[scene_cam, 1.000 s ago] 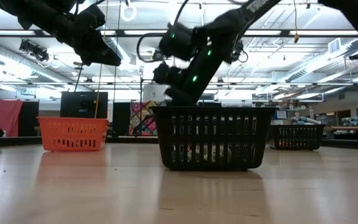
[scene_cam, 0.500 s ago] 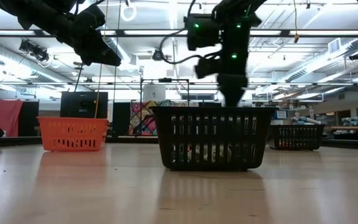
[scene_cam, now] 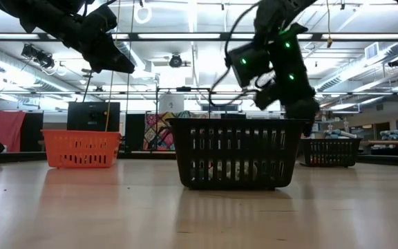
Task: Sort Halloween decoration
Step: Put the orange pumpkin toy into the top black bin, then put the white skull toy into the bottom black bin
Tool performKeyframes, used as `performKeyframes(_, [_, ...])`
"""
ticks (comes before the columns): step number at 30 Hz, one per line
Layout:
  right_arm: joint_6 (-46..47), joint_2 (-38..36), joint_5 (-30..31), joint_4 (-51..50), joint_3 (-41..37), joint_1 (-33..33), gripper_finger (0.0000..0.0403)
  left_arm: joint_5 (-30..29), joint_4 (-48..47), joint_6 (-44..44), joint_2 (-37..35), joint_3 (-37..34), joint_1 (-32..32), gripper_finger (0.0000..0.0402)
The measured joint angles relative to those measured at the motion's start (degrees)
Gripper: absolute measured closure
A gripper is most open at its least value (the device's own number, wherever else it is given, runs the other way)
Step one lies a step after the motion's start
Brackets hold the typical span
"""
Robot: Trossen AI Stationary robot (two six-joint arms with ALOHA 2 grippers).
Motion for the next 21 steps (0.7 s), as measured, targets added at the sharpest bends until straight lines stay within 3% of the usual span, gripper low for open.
performKeyframes(7, [0.8, 0.1, -0.6, 1.7, -5.0, -0.8, 0.0284, 0.0, 0.0, 0.0, 0.0, 0.0, 0.0, 0.0269])
performKeyframes(15, [1.0, 0.1, -1.8, 1.5, -5.3, -1.0, 0.0242, 0.0, 0.0, 0.0, 0.0, 0.0, 0.0, 0.0269])
performKeyframes(21, [1.6, -3.1, -1.7, 1.2, -5.3, -1.0, 0.0232, 0.0, 0.0, 0.0, 0.0, 0.0, 0.0, 0.0269])
